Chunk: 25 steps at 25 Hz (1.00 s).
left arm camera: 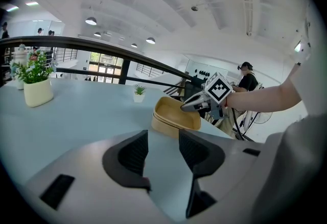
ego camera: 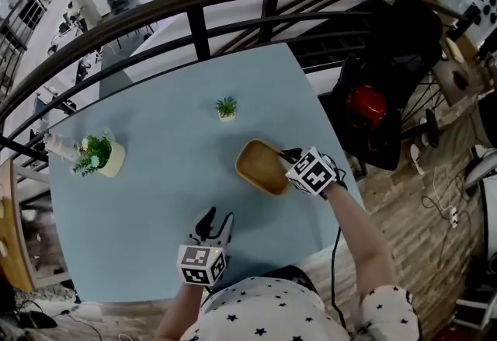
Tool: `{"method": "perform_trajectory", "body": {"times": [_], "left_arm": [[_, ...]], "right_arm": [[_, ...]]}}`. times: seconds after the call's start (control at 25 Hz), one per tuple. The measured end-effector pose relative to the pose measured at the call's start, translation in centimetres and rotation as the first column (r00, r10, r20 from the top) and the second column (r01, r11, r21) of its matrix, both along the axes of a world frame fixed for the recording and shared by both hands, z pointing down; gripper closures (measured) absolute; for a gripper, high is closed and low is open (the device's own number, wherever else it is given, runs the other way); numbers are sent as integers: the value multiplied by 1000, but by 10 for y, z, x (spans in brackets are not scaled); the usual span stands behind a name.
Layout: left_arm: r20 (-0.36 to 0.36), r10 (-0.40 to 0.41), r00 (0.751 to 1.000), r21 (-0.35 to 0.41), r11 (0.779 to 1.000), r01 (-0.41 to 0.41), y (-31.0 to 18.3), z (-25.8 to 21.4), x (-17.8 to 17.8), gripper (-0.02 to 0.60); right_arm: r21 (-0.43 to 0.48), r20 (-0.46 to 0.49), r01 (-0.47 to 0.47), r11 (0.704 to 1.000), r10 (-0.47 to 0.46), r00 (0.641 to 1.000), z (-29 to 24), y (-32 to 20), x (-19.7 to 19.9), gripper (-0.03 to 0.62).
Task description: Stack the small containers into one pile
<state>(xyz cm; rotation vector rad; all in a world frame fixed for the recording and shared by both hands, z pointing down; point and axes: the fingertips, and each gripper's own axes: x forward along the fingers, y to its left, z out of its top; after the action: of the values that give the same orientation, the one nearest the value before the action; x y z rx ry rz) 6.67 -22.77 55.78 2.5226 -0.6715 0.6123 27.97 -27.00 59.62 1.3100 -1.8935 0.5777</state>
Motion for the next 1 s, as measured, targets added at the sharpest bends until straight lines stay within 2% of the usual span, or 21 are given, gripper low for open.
{"method": "perform_trajectory", "body": {"times": [0.32, 0.84, 1.0], "left_arm": [[-4, -3, 1000, 0, 1000, 3, -1, 0, -1, 402], [0, -13, 1000, 6, 1000, 13, 6, 2, -5, 402], [0, -15, 1000, 9, 1000, 15, 8, 0, -5, 402]], "right_arm": [[-36, 7, 1, 999, -1, 1000, 8, 2, -4, 571], [-39, 18, -45, 998, 45, 999, 22, 9, -11, 569], [-30, 6, -24, 999, 25, 1000, 22, 5, -15, 569]]}}
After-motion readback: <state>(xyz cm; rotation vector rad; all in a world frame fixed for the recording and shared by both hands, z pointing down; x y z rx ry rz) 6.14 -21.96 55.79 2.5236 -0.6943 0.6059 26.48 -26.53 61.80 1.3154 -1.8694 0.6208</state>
